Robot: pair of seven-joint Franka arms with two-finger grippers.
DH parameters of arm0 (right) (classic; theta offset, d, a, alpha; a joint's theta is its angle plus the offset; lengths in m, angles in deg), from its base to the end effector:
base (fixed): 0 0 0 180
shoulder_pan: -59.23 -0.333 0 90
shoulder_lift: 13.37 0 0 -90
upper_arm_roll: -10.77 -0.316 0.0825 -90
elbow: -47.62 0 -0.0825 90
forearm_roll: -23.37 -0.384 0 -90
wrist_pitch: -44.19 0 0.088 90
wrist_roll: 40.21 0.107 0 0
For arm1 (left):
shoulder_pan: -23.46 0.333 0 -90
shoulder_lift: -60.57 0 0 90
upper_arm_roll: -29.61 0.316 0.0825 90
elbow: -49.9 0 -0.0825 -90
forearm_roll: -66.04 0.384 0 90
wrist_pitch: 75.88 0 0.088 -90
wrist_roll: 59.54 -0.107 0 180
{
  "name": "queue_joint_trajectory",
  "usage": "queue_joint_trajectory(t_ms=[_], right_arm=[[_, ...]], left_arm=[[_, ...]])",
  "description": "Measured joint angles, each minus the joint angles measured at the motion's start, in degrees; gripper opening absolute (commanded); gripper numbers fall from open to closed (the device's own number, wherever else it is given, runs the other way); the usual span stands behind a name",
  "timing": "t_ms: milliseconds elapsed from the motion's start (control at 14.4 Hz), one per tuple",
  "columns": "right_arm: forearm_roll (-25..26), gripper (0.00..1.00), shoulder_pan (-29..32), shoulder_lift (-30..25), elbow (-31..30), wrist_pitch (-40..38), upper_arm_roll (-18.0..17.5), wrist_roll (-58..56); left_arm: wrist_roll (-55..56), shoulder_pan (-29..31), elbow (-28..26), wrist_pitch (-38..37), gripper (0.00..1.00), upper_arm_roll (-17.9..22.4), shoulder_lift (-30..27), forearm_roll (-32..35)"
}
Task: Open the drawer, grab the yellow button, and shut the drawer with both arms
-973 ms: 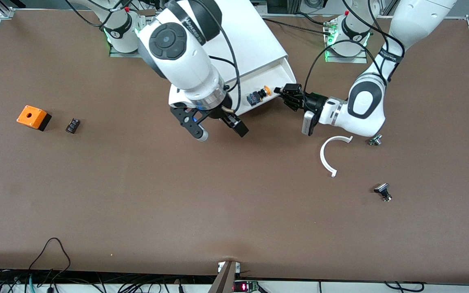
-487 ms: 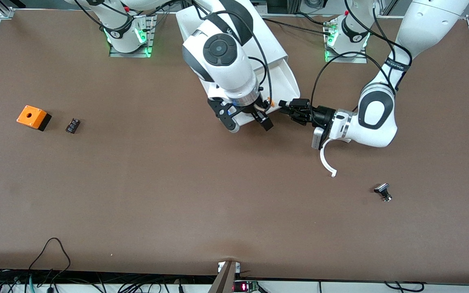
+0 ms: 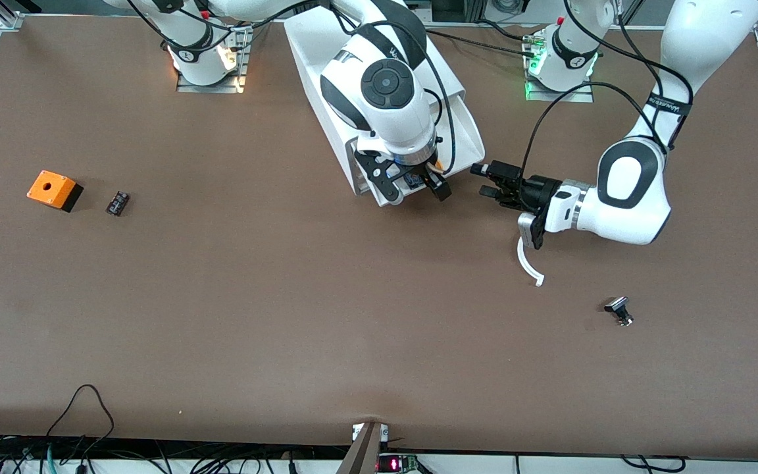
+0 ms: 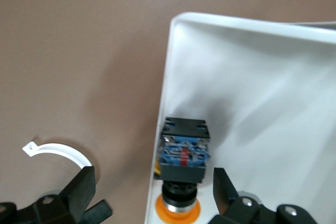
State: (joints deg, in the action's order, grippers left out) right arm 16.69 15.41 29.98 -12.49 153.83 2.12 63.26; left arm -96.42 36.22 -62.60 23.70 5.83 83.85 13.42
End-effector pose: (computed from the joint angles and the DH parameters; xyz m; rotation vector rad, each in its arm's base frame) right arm 0.4919 0.5902 0.4054 -2.6286 1.3851 0.2747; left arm 0.5427 -0.1699 0.2894 1.9832 -0.3806 -0.3884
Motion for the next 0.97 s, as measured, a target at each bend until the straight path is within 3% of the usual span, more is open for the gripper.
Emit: queue_joint_trajectory(t_ms=[139,487,626,904,973], right_arm=[[0.0,0.95,-0.43,0.01,0.0,-1.16,0.0,0.13],[0.06,0.71,-1.17,0.02,0.0,-2.8,0.0,0.25],[0.29,0.53,-1.21,0.02,0.0,-2.89,0.01,0.25],[0.39,0.04,-1.22,0.01,0.01,-2.93,0.03,0.24],[0.4,0.0,-1.22,0.0,0.03,-2.94,0.02,0.23]], left_arm=[[4.95,0.21,0.56,0.0,0.99,-0.01,-1.51,4.31],[15.4,2.08,1.81,-1.94,0.99,0.0,-6.69,14.2],[20.05,3.14,2.49,-3.76,0.99,0.02,-8.66,18.8],[33.05,3.63,7.77,-9.1,0.99,-0.16,-10.49,29.35],[36.43,3.59,9.44,-10.04,0.99,-0.35,-10.63,31.72]])
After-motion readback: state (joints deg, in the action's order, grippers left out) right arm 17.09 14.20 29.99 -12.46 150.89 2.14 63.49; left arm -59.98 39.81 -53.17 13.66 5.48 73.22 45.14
